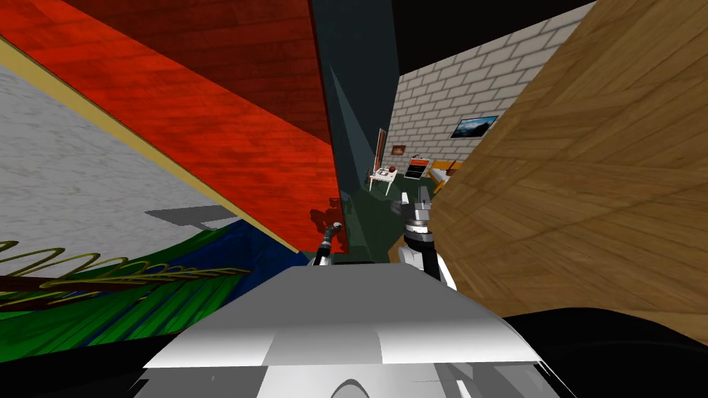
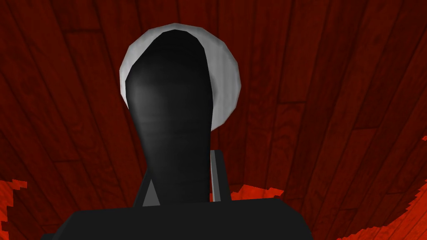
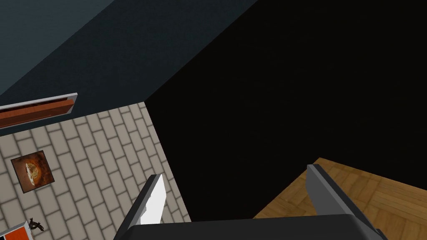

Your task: Push the door open

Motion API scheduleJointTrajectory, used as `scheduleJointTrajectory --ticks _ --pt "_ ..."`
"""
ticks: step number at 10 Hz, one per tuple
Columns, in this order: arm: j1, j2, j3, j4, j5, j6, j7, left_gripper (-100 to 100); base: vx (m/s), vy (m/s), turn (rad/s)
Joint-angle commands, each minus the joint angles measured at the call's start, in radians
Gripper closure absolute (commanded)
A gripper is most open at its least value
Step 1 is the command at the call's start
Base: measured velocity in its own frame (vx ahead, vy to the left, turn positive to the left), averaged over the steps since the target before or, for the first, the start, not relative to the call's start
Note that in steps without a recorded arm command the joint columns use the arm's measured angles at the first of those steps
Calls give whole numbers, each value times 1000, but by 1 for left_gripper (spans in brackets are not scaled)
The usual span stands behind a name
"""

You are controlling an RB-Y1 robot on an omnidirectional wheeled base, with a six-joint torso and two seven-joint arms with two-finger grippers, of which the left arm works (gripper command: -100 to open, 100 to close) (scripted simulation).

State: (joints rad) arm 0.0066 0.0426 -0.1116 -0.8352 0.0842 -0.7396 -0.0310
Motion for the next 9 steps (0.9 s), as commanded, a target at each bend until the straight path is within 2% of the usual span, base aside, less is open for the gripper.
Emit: scheduleJointTrajectory --ticks 1,2,3,7,8,9 --pt "-3 -12 8 -3 3 0 -3 100 148 -94 45" --pt "-2 -3 10 3 3 -2 -2 100 71 -34 37" --pt "-4 6 25 2 9 -4 -9 100 133 -26 47" --pt "-6 18 58 4 22 -6 -29 100 195 -34 52" --pt "-6 18 58 4 22 -6 -29 100 164 -35 7" --pt "-7 22 79 5 30 -7 -41 100 191 -42 99"
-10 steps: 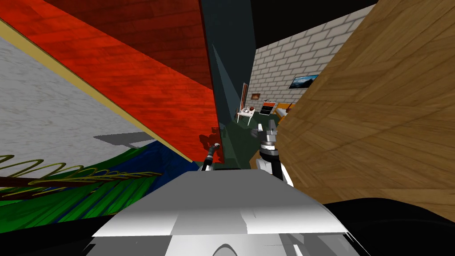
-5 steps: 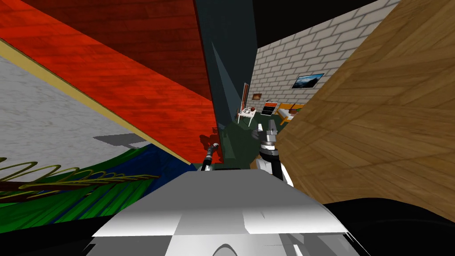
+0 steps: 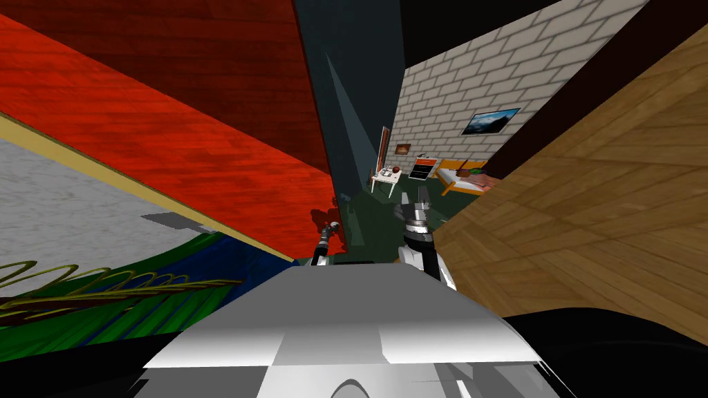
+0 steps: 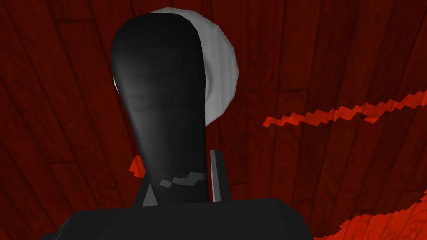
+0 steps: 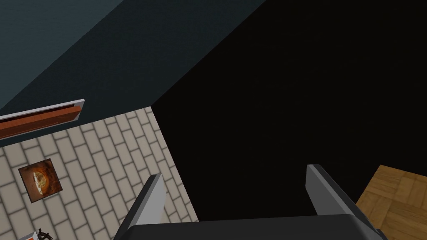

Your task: Push the door open

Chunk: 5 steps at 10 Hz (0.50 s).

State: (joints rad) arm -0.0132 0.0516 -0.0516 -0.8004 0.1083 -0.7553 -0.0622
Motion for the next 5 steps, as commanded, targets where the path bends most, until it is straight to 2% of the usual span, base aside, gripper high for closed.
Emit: scheduleJointTrajectory --ticks 1,2,3,5 --pt "12 13 19 -30 6 9 -10 100 163 -50 41" --pt "12 13 19 -30 6 9 -10 100 63 -17 -9" --pt "11 14 37 -29 13 7 -21 100 112 -28 70" --pt "10 12 62 -28 23 6 -36 100 188 -53 102"
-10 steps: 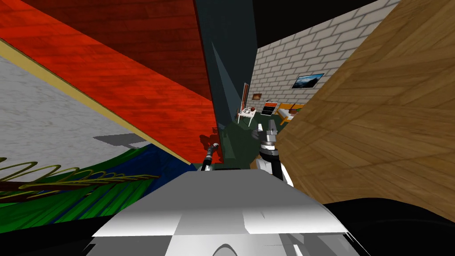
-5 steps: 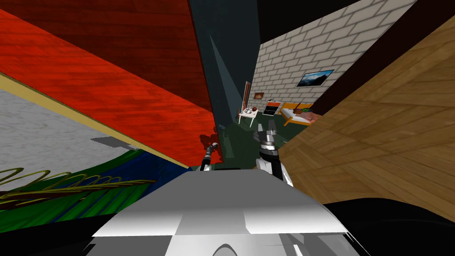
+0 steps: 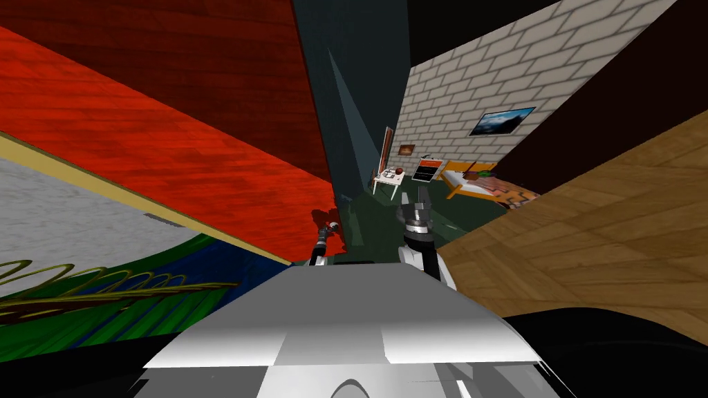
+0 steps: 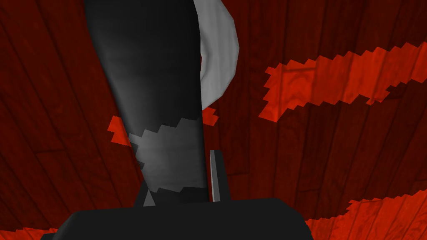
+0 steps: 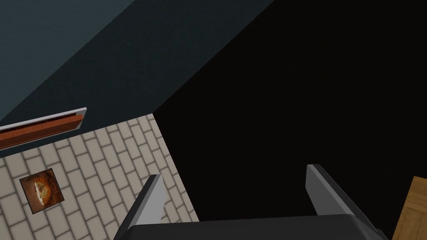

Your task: Push the door open

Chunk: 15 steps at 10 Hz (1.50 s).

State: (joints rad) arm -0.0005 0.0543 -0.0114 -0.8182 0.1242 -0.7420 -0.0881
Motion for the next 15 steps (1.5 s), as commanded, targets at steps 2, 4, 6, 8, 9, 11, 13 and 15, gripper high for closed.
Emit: scheduleJointTrajectory --ticks 2,4,6,8,9,11,13,15 --pt "-4 5 42 -10 15 -9 -21 100 155 -55 70" --pt "-6 -2 61 -9 22 -10 -33 100 168 -52 63" --pt "-7 -14 87 -8 32 -11 -48 100 190 -72 111" --pt "-9 -30 110 -7 42 -13 -62 100 169 -79 84" --pt "-10 -39 121 -6 46 -13 -69 100 182 -89 87" --pt "-11 -58 141 -5 53 -15 -80 100 196 -79 92" --pt "-12 -77 157 -5 60 -16 -90 100 168 -68 76" --pt "-13 -95 169 -4 65 -16 -97 100 143 -71 63"
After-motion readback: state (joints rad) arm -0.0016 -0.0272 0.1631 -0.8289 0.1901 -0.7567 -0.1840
